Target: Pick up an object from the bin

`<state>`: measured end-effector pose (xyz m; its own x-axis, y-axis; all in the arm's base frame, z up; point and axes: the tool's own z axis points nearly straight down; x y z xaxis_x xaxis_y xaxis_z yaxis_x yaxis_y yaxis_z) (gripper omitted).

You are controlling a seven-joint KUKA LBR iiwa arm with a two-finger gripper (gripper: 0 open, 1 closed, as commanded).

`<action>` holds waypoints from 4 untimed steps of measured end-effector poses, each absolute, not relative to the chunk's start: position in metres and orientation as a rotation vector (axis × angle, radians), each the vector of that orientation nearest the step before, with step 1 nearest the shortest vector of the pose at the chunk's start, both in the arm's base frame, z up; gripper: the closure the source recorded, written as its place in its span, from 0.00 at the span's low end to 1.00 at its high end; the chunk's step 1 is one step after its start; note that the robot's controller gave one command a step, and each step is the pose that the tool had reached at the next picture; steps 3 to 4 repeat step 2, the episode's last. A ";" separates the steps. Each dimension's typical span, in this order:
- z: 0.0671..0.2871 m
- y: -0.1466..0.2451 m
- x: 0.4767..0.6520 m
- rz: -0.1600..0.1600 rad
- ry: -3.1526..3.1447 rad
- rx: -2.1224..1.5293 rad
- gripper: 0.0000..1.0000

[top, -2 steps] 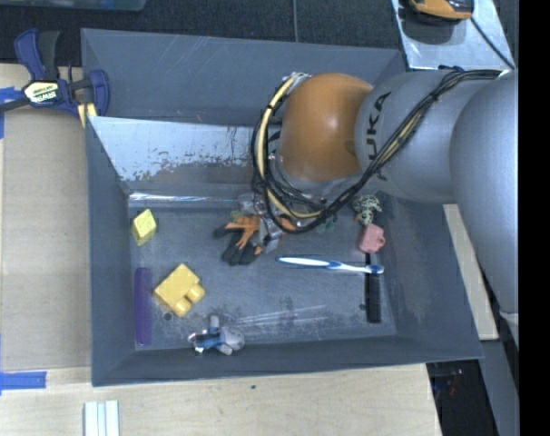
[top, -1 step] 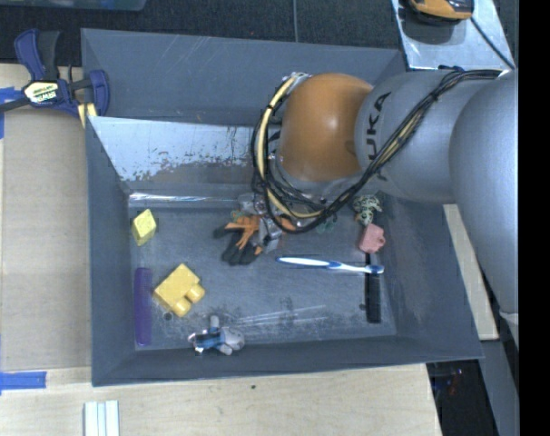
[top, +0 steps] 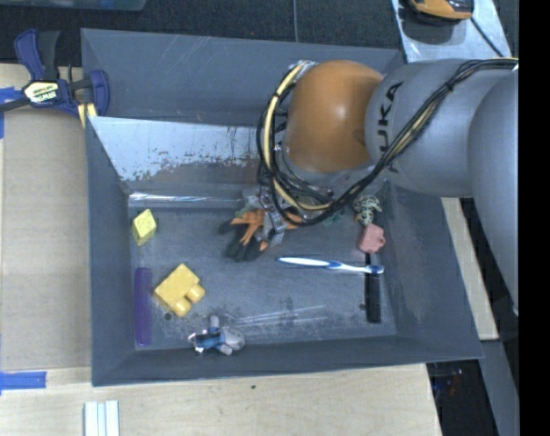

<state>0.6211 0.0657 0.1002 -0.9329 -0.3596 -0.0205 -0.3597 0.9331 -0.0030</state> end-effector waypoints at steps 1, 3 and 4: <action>0.126 0.066 0.622 0.001 3.064 -0.567 1.00; 0.158 0.066 0.622 0.001 3.064 -0.564 1.00; 0.158 0.066 0.622 0.001 3.064 -0.564 1.00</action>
Offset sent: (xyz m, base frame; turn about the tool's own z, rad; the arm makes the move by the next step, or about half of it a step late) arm 0.0013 0.0000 0.0705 0.0014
